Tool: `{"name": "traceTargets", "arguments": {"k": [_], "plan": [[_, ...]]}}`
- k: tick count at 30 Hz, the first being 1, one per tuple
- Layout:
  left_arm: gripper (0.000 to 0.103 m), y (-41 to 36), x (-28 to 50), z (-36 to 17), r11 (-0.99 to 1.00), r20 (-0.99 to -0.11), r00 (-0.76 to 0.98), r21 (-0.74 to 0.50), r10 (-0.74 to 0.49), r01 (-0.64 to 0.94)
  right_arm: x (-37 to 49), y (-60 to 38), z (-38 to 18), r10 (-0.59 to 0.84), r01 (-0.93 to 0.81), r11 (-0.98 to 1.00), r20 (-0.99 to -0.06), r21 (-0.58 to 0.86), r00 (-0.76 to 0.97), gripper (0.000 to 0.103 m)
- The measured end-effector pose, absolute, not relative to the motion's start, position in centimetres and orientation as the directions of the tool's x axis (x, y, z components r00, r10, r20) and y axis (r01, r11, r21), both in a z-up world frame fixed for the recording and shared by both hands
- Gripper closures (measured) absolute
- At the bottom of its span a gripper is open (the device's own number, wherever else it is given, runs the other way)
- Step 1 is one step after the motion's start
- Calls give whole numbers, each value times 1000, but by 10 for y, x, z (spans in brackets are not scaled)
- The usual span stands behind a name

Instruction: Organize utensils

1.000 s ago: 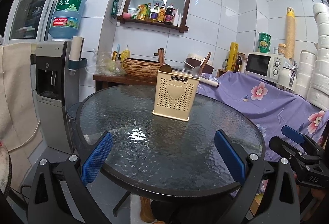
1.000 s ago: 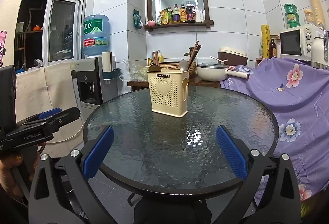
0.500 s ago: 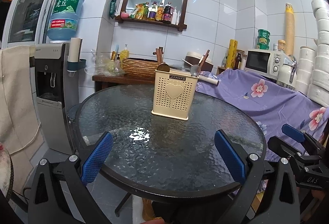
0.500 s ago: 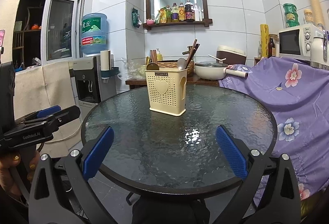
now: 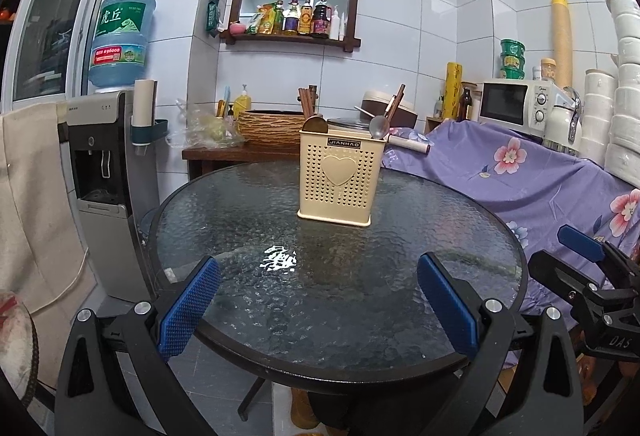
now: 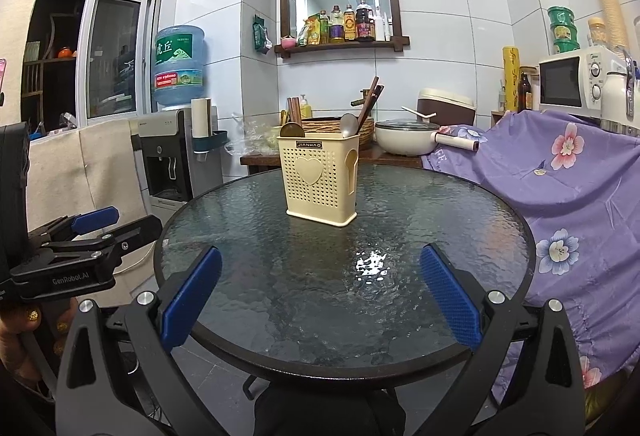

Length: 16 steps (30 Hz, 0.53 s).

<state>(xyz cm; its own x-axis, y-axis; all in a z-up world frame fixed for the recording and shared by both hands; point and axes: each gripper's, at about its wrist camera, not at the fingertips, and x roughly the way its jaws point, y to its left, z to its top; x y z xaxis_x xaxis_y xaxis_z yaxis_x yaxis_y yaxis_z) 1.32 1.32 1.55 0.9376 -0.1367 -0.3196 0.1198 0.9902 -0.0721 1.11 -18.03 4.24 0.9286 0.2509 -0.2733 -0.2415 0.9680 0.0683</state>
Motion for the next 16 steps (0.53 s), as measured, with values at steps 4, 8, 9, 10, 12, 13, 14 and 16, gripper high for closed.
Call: {"name": "traceTargets", "arguments": {"k": [4, 8, 9, 10, 12, 13, 14, 16], "plan": [[6, 11, 13, 16, 991, -315, 940, -67, -133, 118, 13, -181, 42, 250, -241, 968, -278, 67, 928, 6], [6, 10, 14, 15, 993, -326, 938, -50, -116, 106, 14, -181, 41, 246, -236, 969, -283, 70, 927, 6], [6, 9, 14, 15, 994, -329, 938, -45, -111, 101, 14, -181, 41, 244, -234, 970, -283, 70, 927, 6], [6, 9, 15, 14, 994, -331, 938, -43, -107, 98, 13, -182, 41, 243, -233, 970, -283, 70, 928, 6], [6, 9, 15, 14, 995, -334, 937, -40, -101, 93, 14, -183, 41, 244, -232, 970, -285, 74, 927, 6], [6, 8, 16, 14, 995, -335, 937, -39, -98, 91, 14, -183, 40, 244, -232, 970, -286, 75, 927, 6], [6, 8, 16, 14, 995, -337, 937, -39, -98, 91, 14, -182, 40, 244, -232, 970, -286, 75, 927, 6], [6, 8, 16, 14, 995, -340, 935, -39, -98, 90, 14, -182, 40, 242, -230, 970, -288, 75, 927, 6]]}}
